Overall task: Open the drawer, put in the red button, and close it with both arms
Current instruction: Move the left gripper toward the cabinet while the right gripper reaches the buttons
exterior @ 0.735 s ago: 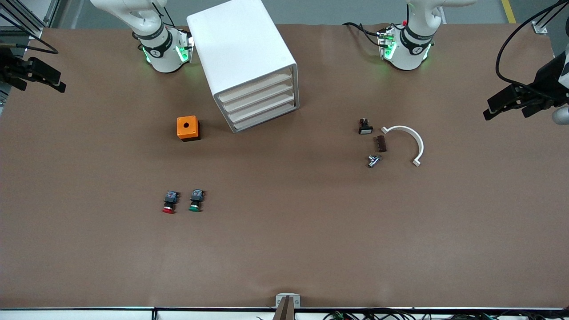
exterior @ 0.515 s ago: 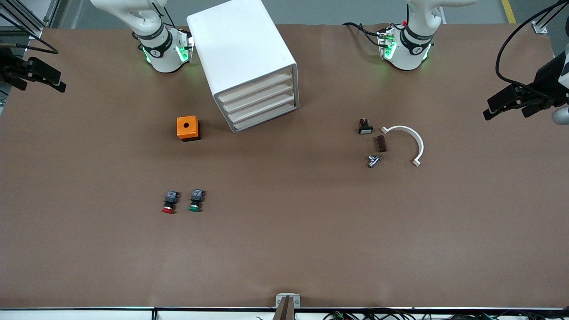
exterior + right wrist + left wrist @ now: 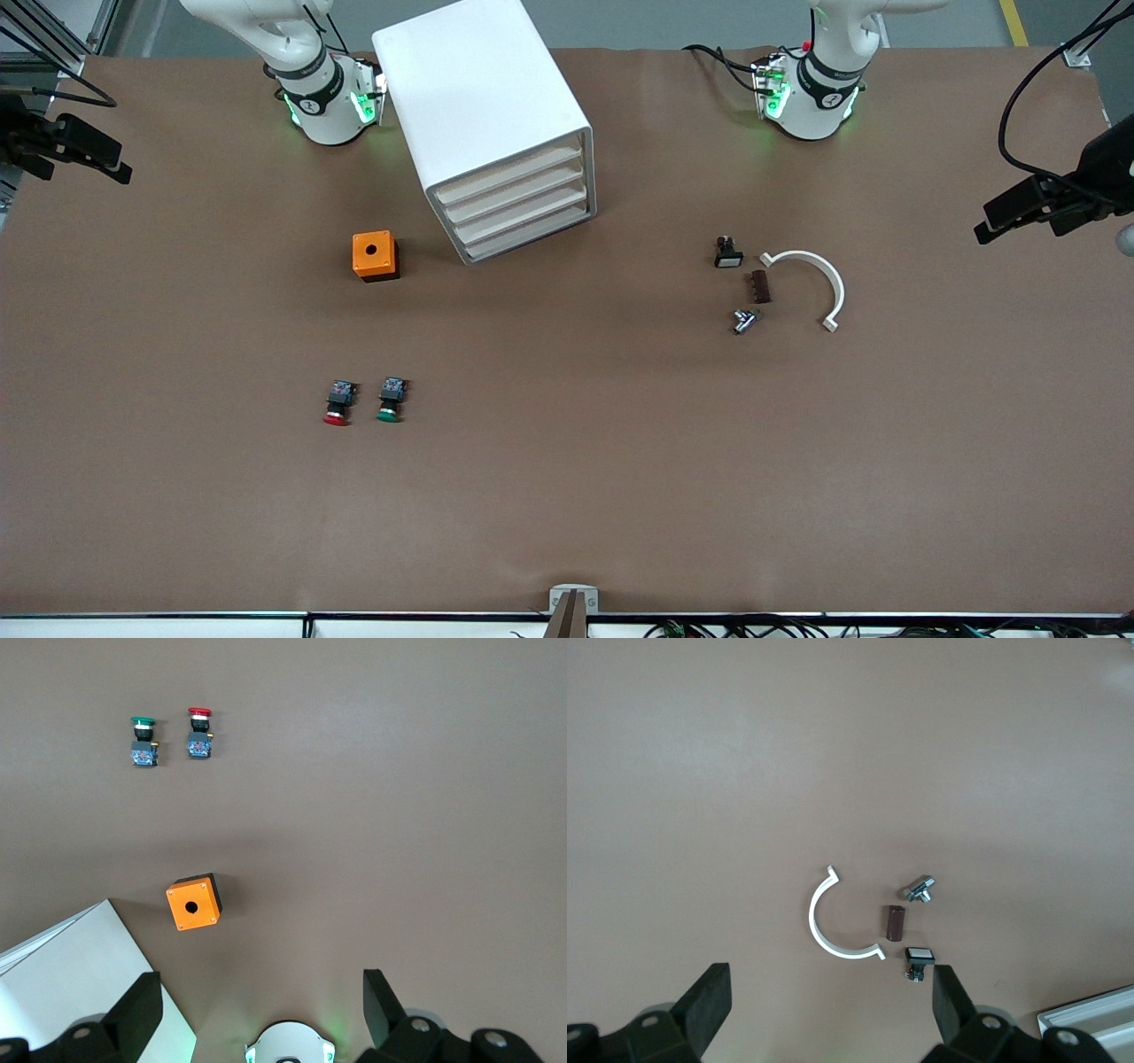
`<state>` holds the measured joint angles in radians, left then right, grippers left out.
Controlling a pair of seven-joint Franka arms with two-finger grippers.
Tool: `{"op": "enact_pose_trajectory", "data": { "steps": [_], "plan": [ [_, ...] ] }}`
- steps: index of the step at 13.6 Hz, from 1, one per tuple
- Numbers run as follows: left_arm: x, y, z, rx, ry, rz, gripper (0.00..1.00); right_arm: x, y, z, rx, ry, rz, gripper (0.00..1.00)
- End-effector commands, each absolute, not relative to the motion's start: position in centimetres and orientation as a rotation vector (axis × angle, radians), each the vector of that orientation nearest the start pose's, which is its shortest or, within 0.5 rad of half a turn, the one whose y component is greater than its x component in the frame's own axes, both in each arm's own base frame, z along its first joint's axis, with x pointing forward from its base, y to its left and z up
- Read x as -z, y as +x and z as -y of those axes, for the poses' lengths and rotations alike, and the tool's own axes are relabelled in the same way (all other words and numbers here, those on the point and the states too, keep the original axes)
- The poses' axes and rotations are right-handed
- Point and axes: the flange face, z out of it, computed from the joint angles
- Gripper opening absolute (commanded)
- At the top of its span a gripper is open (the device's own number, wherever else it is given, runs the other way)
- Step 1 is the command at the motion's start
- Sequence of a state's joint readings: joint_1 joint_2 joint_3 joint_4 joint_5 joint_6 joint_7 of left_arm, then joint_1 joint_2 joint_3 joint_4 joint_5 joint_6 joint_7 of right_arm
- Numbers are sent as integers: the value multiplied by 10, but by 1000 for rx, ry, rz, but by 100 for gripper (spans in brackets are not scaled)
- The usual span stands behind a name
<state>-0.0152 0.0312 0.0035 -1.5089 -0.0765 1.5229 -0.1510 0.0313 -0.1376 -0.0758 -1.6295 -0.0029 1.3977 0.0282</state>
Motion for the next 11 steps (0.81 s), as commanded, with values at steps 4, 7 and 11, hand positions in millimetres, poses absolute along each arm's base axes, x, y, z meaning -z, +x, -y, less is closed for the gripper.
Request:
{"op": "enact_pose_trajectory", "data": {
  "steps": [4, 7, 11],
  "plan": [
    [-543, 599, 28, -297, -3172, 198, 100, -660, 486, 25, -141, -3111, -102, 100],
    [-481, 606, 104, -463, -3076, 316, 100, -662, 488, 27, -129, -3110, -107, 100],
    [-441, 596, 199, -588, -3007, 541, 100, -636, 515, 22, -209, -3130, -108, 100]
  ]
}}
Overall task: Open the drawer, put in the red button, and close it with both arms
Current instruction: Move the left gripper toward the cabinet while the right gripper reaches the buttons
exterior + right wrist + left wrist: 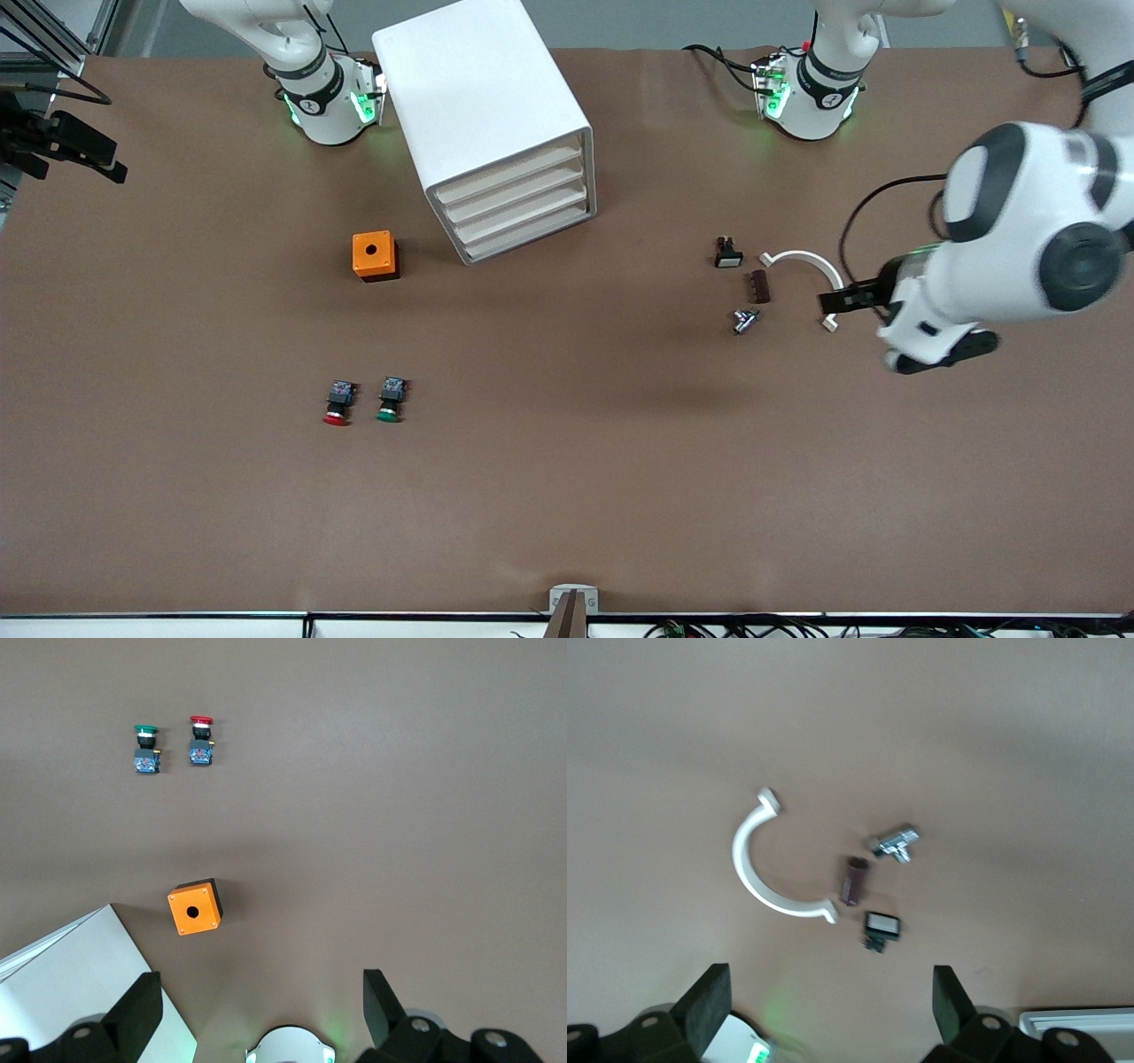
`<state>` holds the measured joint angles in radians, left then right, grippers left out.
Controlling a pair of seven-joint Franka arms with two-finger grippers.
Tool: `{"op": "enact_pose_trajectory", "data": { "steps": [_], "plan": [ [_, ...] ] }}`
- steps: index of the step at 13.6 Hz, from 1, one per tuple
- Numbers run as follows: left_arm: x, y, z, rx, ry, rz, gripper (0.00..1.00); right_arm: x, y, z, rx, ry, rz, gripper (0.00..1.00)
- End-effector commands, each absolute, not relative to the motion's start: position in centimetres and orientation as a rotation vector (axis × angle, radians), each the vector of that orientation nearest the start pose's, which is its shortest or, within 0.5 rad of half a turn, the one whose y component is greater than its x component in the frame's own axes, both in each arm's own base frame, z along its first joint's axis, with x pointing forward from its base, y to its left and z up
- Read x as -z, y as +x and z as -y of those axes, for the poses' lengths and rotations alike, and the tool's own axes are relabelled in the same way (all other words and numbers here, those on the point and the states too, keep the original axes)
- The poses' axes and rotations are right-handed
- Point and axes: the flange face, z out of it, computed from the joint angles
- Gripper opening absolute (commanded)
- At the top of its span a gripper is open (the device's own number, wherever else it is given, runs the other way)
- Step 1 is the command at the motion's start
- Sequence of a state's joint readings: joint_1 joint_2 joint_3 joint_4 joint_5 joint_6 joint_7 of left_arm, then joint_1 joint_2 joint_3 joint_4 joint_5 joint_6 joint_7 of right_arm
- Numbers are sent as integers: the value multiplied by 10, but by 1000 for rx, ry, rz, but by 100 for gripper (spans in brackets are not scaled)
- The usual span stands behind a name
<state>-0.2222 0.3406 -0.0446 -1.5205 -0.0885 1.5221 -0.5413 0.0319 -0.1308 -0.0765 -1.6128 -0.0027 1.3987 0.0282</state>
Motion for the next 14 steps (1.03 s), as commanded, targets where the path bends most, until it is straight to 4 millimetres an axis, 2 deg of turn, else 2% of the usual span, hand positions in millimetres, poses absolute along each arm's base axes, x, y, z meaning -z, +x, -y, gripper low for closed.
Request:
{"op": "enact_pose_trajectory", "data": {
  "steps": [1, 3, 5, 6, 7, 9, 11, 13, 14],
  "plan": [
    [-435, 596, 218, -642, -2993, 690, 100, -624, 524, 25, -236, -3129, -106, 100],
    [-420, 595, 253, -794, -2917, 995, 100, -591, 548, 31, -266, -3123, -122, 100],
    [-402, 587, 285, -924, -2781, 1218, 100, -544, 573, 39, -347, -3130, -142, 100],
    [-393, 585, 297, -1004, -2686, 1346, 100, -535, 581, 39, -319, -3134, -135, 100],
    [-387, 583, 311, -1063, -2602, 1442, 100, -518, 586, 39, -330, -3132, -144, 100],
    [-362, 578, 336, -1150, -2374, 1622, 100, -486, 596, 38, -300, -3126, -163, 100],
    [-333, 570, 358, -1249, -2115, 1762, 100, -453, 602, 24, -195, -3134, -210, 100],
    [-309, 561, 383, -1310, -1905, 1832, 100, -411, 606, -6, -71, -3115, -264, 100],
    [-296, 554, 394, -1339, -1820, 1837, 100, -387, 614, -19, -37, -3100, -347, 100]
  ]
}}
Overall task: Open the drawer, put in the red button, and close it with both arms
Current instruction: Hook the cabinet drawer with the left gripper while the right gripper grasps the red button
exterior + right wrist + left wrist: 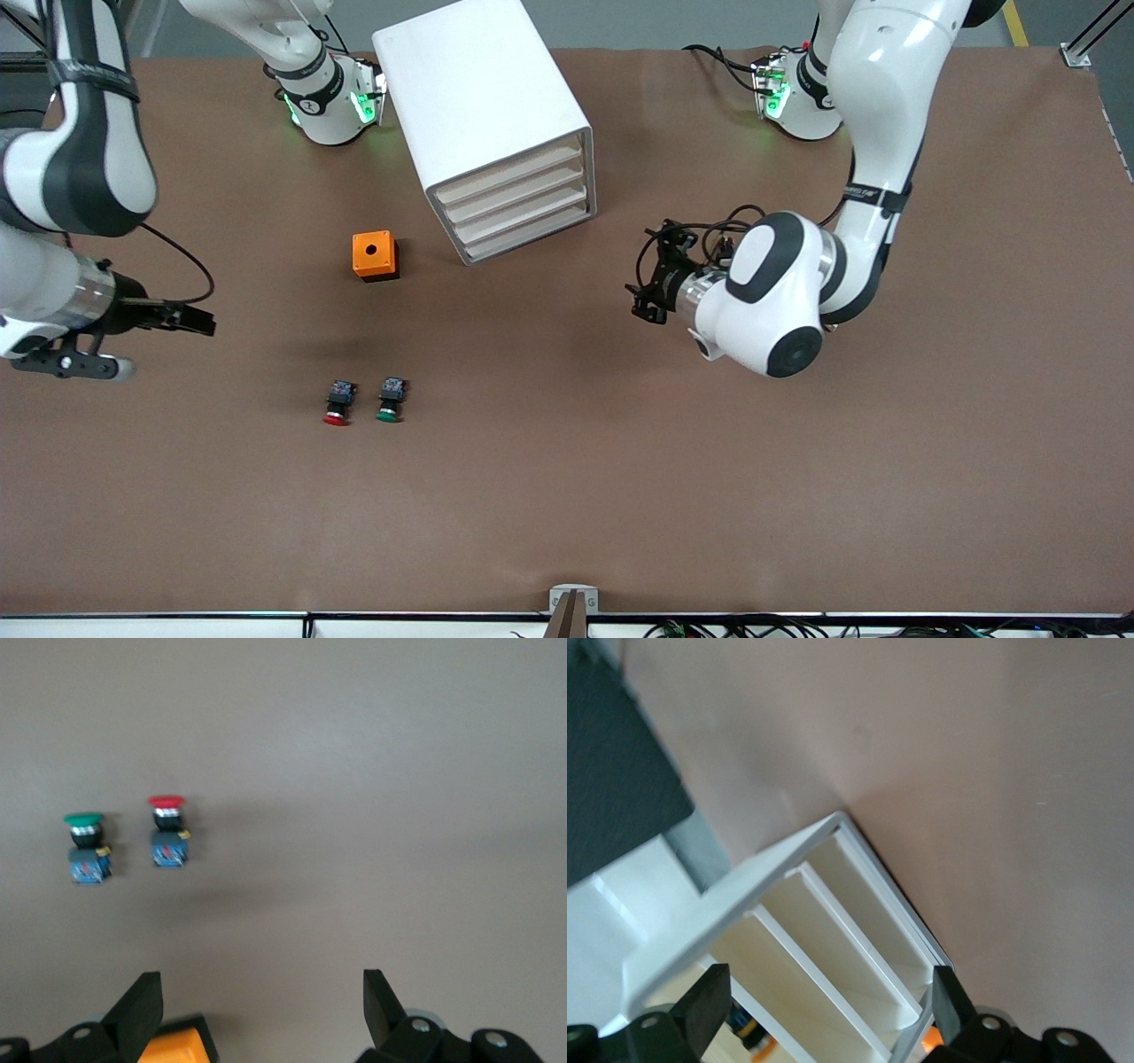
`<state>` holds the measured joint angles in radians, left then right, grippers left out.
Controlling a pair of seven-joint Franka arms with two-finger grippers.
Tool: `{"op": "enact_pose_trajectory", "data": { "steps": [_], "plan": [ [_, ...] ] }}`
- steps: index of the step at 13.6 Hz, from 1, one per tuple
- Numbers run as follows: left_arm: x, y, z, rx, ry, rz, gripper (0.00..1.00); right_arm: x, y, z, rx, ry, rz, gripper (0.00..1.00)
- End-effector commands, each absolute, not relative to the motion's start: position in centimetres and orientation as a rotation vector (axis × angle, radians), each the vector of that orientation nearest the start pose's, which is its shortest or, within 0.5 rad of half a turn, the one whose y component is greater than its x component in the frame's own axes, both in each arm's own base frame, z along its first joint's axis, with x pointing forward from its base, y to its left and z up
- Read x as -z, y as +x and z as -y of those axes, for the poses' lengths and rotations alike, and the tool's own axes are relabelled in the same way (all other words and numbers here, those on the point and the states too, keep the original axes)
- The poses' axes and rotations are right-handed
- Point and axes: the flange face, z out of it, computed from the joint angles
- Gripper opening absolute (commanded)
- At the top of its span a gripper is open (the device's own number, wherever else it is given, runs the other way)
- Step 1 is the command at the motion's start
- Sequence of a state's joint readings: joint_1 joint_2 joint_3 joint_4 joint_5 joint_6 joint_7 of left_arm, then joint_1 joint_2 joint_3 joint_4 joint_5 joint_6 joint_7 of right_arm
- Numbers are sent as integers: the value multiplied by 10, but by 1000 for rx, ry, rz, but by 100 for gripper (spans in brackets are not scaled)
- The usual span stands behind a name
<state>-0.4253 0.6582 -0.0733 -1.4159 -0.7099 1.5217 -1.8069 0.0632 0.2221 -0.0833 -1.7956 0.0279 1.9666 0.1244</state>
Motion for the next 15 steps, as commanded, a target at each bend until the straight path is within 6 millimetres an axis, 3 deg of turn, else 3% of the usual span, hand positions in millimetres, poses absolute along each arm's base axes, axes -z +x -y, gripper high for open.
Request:
{"op": "enact_pose_trajectory", "data": {
  "steps": [1, 3, 5, 8, 10, 15],
  "plan": [
    [-283, 547, 403, -1366, -1731, 1844, 100, -362, 622, -39, -10, -3100, -365, 100],
    [-254, 531, 423, -1402, -1538, 1841, 100, -307, 636, -65, 80, -3103, -343, 100],
    [-239, 515, 441, -1440, -1406, 1815, 99, -271, 642, -83, 133, -3099, -354, 100],
    [-223, 496, 462, -1489, -1305, 1769, 74, -225, 644, -99, 191, -3092, -383, 100],
    [-216, 485, 472, -1527, -1267, 1730, 63, -207, 643, -101, 187, -3092, -396, 100],
    [-197, 447, 504, -1505, -1245, 1662, 51, -184, 641, -93, 160, -3102, -413, 100]
  ]
}}
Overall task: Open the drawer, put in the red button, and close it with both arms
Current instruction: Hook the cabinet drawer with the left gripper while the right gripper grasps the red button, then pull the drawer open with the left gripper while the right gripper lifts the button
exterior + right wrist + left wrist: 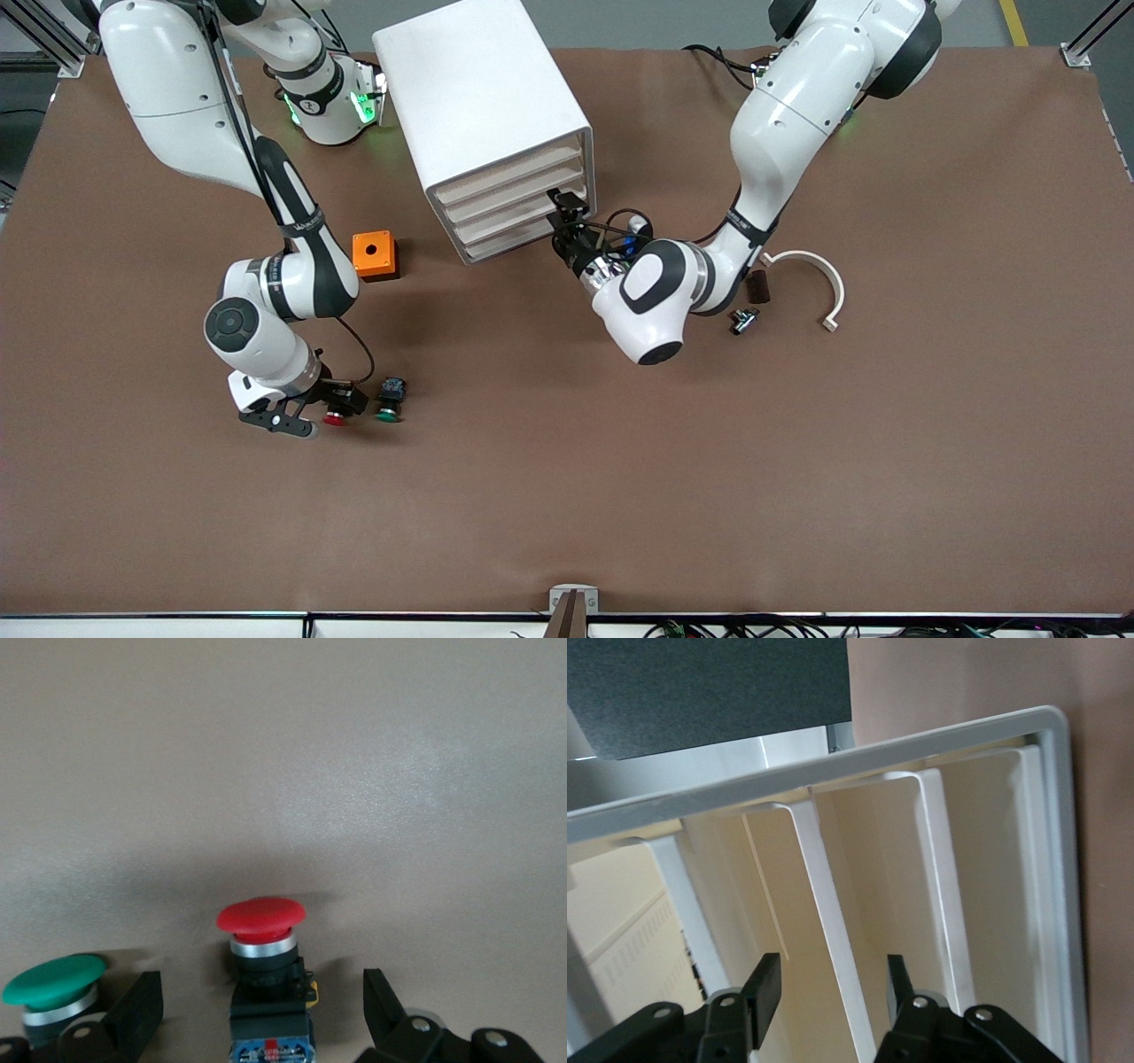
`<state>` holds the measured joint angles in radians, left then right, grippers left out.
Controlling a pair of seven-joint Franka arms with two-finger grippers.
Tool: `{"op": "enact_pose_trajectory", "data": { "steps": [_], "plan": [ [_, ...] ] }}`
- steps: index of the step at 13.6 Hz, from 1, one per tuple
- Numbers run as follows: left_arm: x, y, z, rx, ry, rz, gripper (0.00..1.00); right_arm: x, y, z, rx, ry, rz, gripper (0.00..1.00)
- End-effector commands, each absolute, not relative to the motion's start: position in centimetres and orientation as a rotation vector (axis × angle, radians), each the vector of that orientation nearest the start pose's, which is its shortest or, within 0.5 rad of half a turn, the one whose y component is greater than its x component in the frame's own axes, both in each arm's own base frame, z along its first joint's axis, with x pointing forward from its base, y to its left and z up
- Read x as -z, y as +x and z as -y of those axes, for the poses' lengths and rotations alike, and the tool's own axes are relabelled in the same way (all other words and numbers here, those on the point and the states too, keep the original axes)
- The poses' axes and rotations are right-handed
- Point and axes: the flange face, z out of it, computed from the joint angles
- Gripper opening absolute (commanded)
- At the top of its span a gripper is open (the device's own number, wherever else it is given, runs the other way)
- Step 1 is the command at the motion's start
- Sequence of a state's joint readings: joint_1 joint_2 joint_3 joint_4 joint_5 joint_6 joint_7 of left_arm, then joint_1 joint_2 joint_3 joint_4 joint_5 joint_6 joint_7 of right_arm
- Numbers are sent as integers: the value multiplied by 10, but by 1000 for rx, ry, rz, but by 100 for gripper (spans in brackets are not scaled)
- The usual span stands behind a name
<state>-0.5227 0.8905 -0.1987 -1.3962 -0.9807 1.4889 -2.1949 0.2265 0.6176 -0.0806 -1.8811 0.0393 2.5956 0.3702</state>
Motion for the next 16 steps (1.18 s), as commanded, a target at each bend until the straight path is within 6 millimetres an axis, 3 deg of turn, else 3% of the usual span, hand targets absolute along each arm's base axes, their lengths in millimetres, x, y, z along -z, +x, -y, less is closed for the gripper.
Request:
{"op": "enact_pose_trajectory", "data": {
  "steps": [1, 3, 4, 5, 8, 10, 13, 16],
  "plan": [
    [-193, 440, 508, -1493, -1240, 1651, 49, -179, 639, -92, 145, -3106, -416, 100],
    [-187, 428, 513, -1468, -1221, 1637, 43, -177, 637, -92, 114, -3111, -415, 96],
    [-184, 422, 516, -1460, -1219, 1628, 38, -174, 635, -92, 79, -3118, -414, 87],
    [-184, 419, 517, -1458, -1219, 1622, 34, -173, 633, -94, 56, -3123, -408, 75],
    [-185, 409, 524, -1449, -1222, 1602, 21, -174, 632, -95, 32, -3128, -396, 24],
    [-188, 405, 528, -1437, -1211, 1600, 14, -183, 633, -96, 8, -3130, -394, 4],
    [-190, 405, 530, -1434, -1199, 1601, 10, -231, 633, -100, -52, -3124, -405, 3],
    [-191, 423, 516, -1459, -1179, 1629, 10, -306, 626, -121, -134, -3009, -546, 0]
  ]
}}
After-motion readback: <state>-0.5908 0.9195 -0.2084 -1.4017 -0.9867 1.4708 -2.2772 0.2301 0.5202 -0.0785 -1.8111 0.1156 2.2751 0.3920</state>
